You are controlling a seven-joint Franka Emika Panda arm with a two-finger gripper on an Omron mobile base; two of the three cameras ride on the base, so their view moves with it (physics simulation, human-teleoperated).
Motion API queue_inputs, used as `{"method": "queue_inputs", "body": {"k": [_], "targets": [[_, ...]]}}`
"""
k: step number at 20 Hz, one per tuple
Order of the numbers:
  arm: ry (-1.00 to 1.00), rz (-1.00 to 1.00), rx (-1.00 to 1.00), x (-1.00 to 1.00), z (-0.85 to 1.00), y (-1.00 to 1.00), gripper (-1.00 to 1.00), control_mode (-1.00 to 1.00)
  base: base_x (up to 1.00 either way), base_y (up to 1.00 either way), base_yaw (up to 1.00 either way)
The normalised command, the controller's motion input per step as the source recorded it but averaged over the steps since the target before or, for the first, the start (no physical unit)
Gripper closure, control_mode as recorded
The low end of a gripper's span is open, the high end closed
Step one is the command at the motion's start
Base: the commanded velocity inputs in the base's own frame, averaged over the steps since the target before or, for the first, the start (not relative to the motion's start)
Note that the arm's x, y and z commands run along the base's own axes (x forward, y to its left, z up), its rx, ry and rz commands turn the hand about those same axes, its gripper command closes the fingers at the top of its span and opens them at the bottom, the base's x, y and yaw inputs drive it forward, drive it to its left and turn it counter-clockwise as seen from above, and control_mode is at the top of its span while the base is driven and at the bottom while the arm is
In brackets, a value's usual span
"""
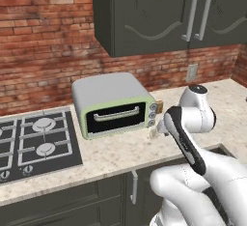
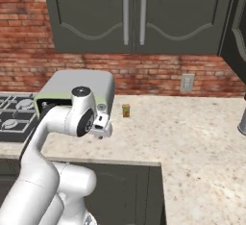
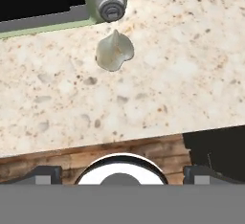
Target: Place the tomato and garlic inside the fridge drawer. Close the drawer after placing the vegetables.
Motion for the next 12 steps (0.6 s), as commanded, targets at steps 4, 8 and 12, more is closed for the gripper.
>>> {"method": "queue_inputs", "body": {"k": [4,8,12], "targets": [[0.02,0.00,0.00,0.85,-0.48,0.13,-1.00,-1.00,0.00,0.00,0.00],[0.00,0.00,0.00,0.74,-0.56,0.28,-1.00,-1.00,0.00,0.00,0.00],[0.00,0.00,0.00,0.52,-0.43,0.04,-1.00,-1.00,0.00,0.00,0.00]]}}
